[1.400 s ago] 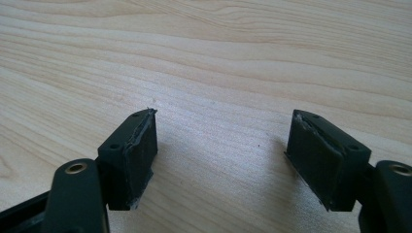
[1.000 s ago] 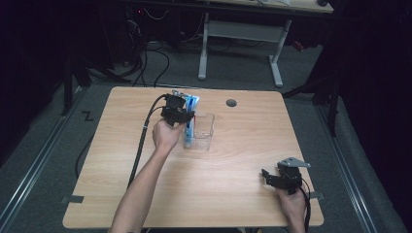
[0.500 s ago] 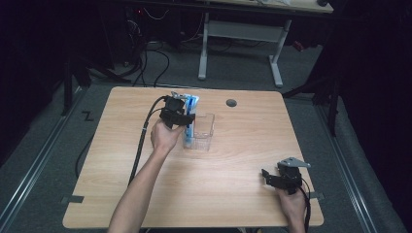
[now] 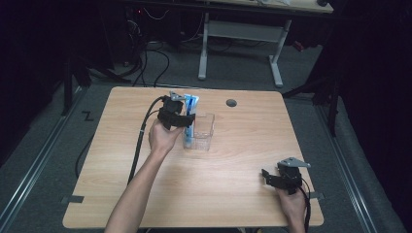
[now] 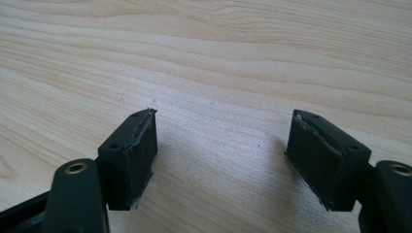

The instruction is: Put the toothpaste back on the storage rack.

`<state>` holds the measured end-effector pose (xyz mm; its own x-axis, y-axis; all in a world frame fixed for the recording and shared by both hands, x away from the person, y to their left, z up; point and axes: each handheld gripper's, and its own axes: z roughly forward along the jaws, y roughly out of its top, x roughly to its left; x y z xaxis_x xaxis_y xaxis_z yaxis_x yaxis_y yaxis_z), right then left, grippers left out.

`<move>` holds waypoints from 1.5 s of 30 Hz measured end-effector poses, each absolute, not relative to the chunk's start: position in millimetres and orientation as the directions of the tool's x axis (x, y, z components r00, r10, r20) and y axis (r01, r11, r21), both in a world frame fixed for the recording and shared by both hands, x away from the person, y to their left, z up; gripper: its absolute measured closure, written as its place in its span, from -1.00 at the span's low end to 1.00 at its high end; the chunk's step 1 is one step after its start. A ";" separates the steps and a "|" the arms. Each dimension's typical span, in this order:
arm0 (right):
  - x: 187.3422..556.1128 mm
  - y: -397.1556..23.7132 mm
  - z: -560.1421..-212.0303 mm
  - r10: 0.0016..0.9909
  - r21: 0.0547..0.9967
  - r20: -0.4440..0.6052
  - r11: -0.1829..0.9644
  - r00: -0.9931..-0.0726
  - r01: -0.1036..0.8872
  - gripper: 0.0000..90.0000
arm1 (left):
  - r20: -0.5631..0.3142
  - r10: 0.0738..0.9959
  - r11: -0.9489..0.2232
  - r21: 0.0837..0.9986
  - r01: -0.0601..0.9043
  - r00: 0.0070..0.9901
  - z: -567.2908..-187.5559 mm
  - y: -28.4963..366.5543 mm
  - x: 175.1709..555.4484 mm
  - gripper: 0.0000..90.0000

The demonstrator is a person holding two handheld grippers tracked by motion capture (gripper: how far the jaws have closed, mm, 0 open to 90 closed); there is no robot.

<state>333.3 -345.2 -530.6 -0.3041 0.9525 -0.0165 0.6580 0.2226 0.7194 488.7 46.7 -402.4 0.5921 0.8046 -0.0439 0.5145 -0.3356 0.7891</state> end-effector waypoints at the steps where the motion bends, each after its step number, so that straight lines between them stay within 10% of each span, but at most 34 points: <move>1: 333.3 -345.1 -530.6 0.952 0.719 -0.016 0.223 -0.304 0.658 -0.41 | -0.041 0.806 -0.336 0.791 0.512 0.591 -402.1 47.4 487.9 -0.09; 45: 333.4 -345.3 -530.6 0.953 0.720 -0.016 0.222 -0.304 0.658 -0.41 | -0.109 0.815 -0.239 0.831 0.502 0.569 -393.3 101.9 445.9 -0.11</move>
